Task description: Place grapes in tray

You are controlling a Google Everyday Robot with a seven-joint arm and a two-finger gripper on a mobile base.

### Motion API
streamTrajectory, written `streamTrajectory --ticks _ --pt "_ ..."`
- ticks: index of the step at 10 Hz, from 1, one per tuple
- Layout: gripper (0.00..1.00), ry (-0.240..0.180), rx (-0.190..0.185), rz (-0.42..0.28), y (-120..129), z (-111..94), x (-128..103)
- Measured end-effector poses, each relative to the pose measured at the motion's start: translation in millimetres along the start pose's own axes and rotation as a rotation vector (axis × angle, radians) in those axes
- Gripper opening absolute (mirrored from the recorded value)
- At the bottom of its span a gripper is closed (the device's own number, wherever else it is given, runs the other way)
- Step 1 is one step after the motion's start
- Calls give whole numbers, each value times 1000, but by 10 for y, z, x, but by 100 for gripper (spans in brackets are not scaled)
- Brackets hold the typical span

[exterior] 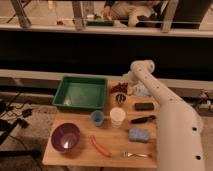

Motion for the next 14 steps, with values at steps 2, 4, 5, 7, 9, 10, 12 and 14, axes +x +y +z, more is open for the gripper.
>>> streamTrajectory --ticks 2,4,5,7,9,10,12,14 --pt "73 -24 -18 5 17 33 11" --pt "53 -40 -28 16 28 39 31" --pt "43 -47 -32 20 32 38 34" --pt "37 -69 -41 26 46 28 37" --pt "35 -70 -42 24 41 22 25" --pt "29 -70 -41 23 35 2 20" --pt "9 -74 -43 26 44 -23 6" --pt "0 -79 -51 27 75 -52 -1"
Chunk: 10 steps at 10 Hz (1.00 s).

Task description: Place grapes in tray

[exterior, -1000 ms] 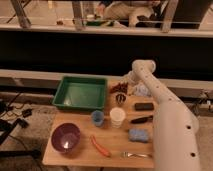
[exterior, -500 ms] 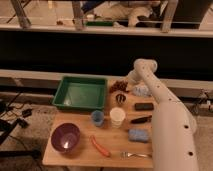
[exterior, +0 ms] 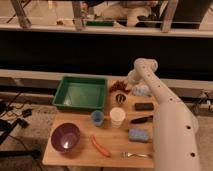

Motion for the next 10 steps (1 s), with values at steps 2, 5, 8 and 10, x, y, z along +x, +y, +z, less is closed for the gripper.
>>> streamTrajectory --ticks 2,5,8,10 --pt "0 -5 6 -3 -21 -15 -35" --pt "0 -8 8 -8 -38 -26 -54" --pt "0 -23 13 -2 -64 -53 -77" --pt "0 -48 35 8 -138 -200 -129"
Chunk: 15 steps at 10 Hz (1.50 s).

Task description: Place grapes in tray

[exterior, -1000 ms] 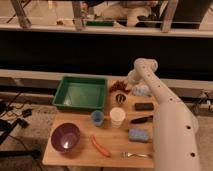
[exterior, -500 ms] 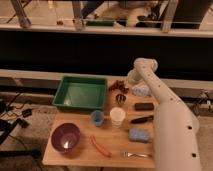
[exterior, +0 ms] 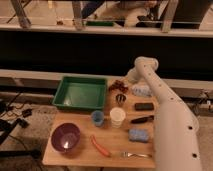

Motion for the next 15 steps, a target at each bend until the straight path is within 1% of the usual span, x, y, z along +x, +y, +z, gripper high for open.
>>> streamTrajectory --ticks 2,3,4,6,10,12,13,14,15 --pt "0 -22 36 8 -98 -284 -63" --pt "0 -41 63 5 -181 -516 -151" --pt "0 -51 77 2 -218 -632 -205" --pt "0 -77 122 -14 -286 -924 -352" --pt "0 -126 188 -86 -351 -1277 -775" --pt "0 -142 213 -116 -346 -1430 -928" --pt "0 -158 233 -144 -351 -1555 -1083" --pt "0 -166 242 -158 -354 -1615 -1164" --pt "0 -176 260 -183 -361 -1730 -1289"
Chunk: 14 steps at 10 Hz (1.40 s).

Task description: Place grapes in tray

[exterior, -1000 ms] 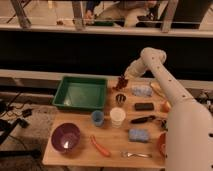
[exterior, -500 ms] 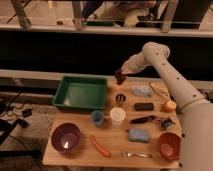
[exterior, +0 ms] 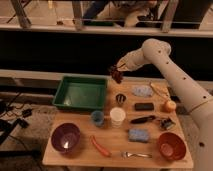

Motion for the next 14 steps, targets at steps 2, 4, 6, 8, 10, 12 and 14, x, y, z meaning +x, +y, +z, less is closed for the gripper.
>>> streamTrajectory --ticks 2,4,6,8,10,12,14 --pt "0 -35 23 -59 -123 -103 -346" --pt "0 -79 25 -107 -194 -58 -660" --pt "0 -129 13 -149 -244 33 -922" --pt "0 -190 -3 -202 -342 161 -1266" --pt "0 -237 -16 -239 -384 215 -1523" --pt "0 -294 -36 -277 -349 215 -1795" --pt "0 -339 -62 -302 -260 204 -1994"
